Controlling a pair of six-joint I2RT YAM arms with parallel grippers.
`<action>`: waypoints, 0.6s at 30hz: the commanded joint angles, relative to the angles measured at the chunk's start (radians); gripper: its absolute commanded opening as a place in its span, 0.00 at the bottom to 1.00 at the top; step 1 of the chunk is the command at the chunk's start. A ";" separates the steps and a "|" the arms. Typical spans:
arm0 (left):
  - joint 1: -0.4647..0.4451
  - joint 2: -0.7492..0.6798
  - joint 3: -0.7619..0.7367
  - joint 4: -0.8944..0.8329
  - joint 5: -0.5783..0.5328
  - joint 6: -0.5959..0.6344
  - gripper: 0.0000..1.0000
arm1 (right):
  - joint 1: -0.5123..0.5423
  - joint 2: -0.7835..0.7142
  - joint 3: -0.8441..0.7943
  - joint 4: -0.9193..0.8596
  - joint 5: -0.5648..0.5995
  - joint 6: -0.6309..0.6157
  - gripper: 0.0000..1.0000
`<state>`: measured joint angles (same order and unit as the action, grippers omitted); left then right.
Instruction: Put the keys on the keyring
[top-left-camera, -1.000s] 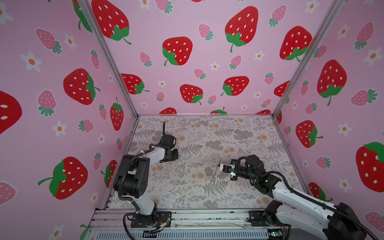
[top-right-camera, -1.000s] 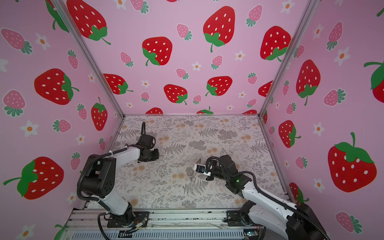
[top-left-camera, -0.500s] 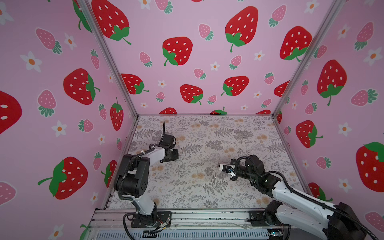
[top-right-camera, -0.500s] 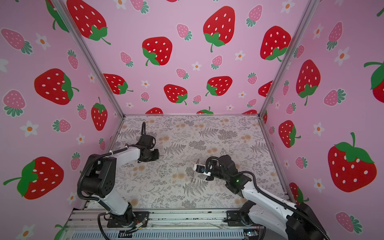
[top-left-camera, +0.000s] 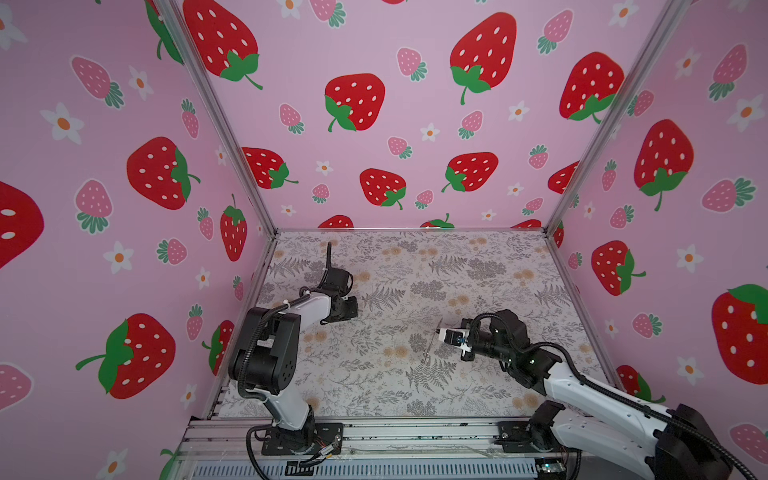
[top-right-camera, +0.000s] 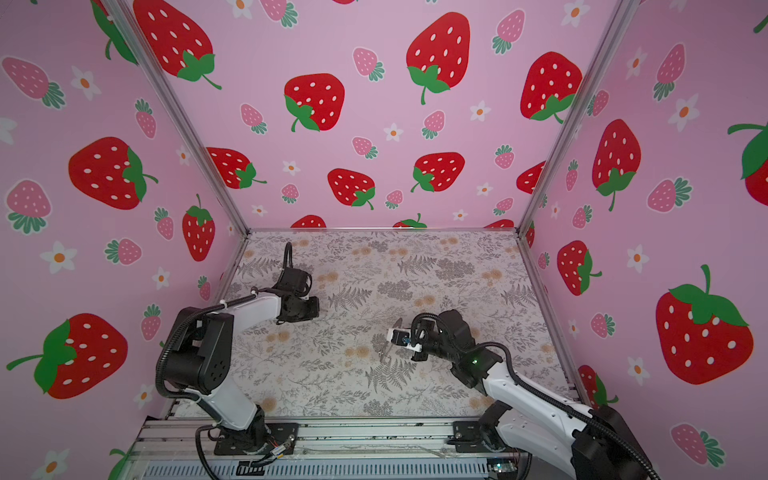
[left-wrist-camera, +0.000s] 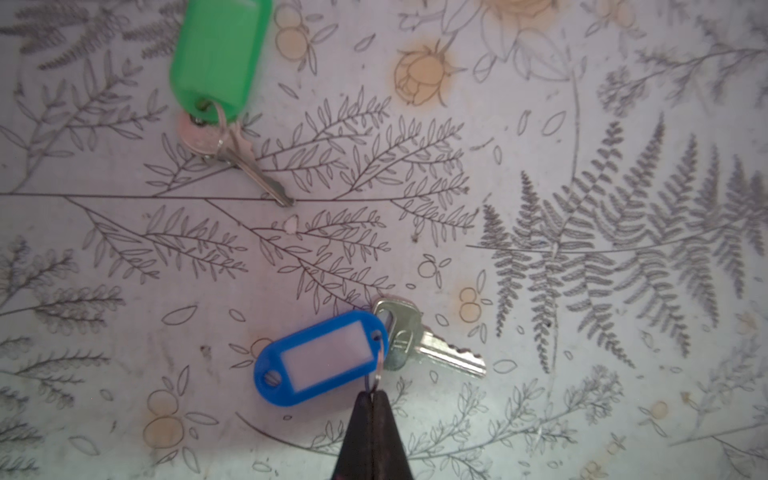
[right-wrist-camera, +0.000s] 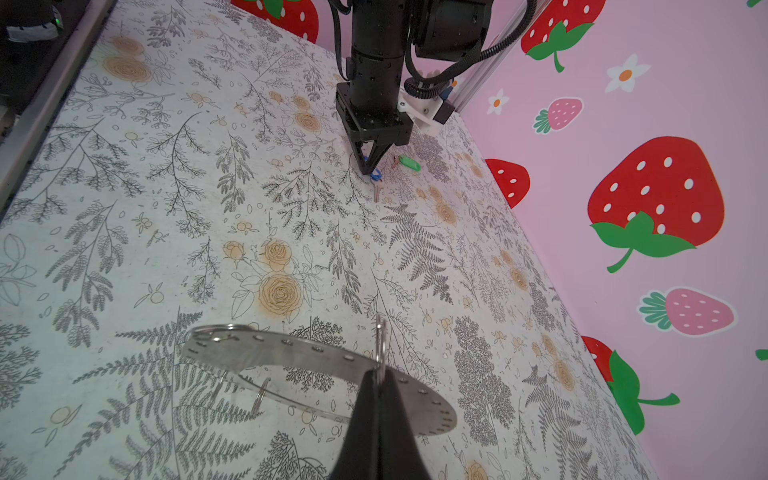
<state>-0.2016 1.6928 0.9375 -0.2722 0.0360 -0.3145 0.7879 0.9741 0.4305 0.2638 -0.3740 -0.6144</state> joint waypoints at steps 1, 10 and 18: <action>-0.005 -0.065 0.001 -0.036 0.007 0.014 0.00 | 0.005 -0.006 0.006 0.012 -0.014 -0.004 0.00; -0.010 -0.090 -0.004 -0.034 -0.021 -0.023 0.20 | 0.005 0.004 0.008 0.013 -0.022 -0.006 0.00; -0.038 -0.015 0.025 -0.028 -0.068 -0.011 0.29 | 0.005 -0.012 0.000 0.011 -0.015 -0.002 0.00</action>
<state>-0.2287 1.6646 0.9356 -0.2928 0.0071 -0.3225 0.7879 0.9752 0.4305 0.2634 -0.3744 -0.6144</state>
